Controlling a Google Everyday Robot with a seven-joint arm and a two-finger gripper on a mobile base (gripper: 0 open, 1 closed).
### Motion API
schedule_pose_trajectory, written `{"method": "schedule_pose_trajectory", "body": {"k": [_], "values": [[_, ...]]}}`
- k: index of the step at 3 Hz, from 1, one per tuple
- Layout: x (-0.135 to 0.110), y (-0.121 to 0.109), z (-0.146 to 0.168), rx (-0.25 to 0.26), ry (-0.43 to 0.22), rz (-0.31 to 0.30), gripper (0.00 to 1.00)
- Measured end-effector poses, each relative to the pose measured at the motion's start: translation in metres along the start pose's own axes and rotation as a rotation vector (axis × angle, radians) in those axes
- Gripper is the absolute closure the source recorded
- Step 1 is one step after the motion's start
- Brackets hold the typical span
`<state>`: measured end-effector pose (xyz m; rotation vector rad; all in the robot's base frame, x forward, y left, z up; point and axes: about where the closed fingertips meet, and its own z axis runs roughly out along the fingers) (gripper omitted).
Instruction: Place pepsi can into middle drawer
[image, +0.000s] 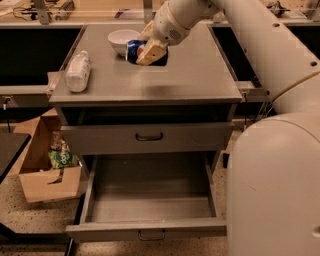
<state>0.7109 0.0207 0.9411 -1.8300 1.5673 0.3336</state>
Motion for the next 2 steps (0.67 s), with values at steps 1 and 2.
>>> {"method": "schedule_pose_trajectory", "body": {"k": [1, 2], "values": [[0.0, 0.0, 0.0, 0.0, 0.0, 0.0, 1.0], [-0.002, 0.03, 0.002, -0.016, 0.001, -0.013, 1.0]]}}
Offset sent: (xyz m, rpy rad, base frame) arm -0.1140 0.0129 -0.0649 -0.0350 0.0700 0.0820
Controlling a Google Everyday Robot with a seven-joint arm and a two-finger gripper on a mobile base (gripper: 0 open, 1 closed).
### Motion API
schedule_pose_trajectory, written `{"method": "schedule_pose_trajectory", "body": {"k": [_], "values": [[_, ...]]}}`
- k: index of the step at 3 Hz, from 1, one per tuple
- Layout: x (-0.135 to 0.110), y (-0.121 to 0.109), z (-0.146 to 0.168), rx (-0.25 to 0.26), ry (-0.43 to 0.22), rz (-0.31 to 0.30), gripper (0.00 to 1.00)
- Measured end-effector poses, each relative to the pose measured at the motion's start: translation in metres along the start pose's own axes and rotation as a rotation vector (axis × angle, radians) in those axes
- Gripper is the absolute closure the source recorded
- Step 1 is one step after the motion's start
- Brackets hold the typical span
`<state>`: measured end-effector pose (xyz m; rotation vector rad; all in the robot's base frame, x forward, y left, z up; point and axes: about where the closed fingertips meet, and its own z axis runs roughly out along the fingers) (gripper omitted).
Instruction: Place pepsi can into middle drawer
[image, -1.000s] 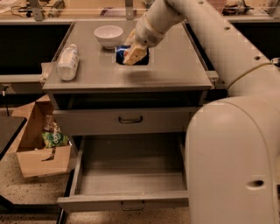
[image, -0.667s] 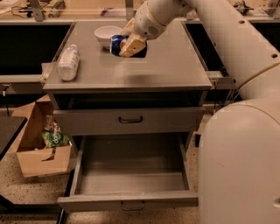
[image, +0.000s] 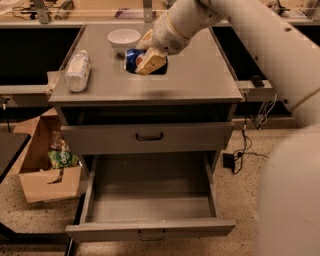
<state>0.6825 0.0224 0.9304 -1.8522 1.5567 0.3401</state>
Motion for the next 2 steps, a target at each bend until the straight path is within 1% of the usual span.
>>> {"method": "schedule_pose_trajectory", "body": {"k": [1, 2], "values": [[-0.03, 0.037, -0.041, 0.091, -0.026, -0.044, 1.0], [-0.031, 0.098, -0.039, 0.056, -0.041, -0.009, 1.0]]}}
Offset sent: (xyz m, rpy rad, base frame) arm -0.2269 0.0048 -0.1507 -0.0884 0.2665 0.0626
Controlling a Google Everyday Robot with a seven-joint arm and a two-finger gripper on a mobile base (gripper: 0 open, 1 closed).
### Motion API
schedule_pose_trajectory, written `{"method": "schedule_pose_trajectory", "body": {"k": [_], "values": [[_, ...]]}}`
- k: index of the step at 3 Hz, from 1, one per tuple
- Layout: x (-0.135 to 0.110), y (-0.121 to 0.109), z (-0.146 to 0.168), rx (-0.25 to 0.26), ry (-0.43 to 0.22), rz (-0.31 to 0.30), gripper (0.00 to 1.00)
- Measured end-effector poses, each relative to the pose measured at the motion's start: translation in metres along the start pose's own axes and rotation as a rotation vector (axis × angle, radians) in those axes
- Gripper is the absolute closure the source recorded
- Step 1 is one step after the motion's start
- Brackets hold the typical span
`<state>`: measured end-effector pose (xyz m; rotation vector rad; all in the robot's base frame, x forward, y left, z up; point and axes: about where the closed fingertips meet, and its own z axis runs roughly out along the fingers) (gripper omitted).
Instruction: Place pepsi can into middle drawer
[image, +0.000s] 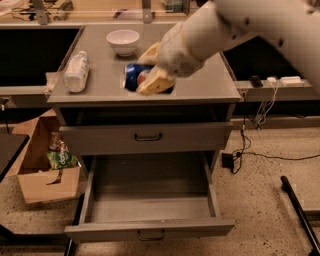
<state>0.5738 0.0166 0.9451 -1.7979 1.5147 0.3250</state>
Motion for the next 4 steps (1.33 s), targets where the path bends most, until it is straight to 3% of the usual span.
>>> {"method": "schedule_pose_trajectory", "body": {"k": [1, 2, 3, 4], "values": [[0.021, 0.035, 0.023, -0.076, 0.03, 0.025, 1.0], [0.02, 0.036, 0.023, -0.077, 0.03, 0.025, 1.0], [0.043, 0.058, 0.046, -0.121, 0.066, 0.071, 1.0], [0.091, 0.109, 0.079, -0.166, 0.123, 0.202, 1.0]]}}
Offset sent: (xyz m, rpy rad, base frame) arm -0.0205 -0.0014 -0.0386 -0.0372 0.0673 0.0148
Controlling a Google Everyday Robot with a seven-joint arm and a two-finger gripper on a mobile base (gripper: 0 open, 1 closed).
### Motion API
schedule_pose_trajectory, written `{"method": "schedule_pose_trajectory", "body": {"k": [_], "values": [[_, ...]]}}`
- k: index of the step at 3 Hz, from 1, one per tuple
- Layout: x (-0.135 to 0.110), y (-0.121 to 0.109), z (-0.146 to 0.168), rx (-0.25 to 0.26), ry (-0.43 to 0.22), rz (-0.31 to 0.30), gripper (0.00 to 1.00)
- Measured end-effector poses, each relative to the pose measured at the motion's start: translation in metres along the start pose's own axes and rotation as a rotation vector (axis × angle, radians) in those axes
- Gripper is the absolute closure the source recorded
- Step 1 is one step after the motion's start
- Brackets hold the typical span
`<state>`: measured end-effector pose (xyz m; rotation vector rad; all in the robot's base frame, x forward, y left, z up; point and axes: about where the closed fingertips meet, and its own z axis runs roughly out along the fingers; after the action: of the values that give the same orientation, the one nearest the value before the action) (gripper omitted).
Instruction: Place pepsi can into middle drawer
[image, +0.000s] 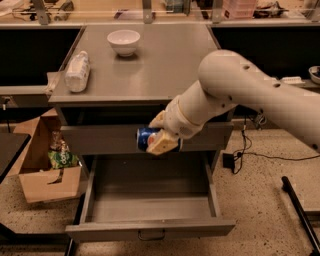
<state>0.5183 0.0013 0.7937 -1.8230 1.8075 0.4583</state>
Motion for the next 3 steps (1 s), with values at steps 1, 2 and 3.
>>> {"method": "schedule_pose_trajectory", "body": {"k": [1, 2, 3], "values": [[0.054, 0.036, 0.043, -0.029, 0.037, 0.118, 1.0], [0.111, 0.069, 0.091, -0.011, 0.047, 0.232, 1.0], [0.111, 0.069, 0.091, -0.011, 0.047, 0.232, 1.0]]}}
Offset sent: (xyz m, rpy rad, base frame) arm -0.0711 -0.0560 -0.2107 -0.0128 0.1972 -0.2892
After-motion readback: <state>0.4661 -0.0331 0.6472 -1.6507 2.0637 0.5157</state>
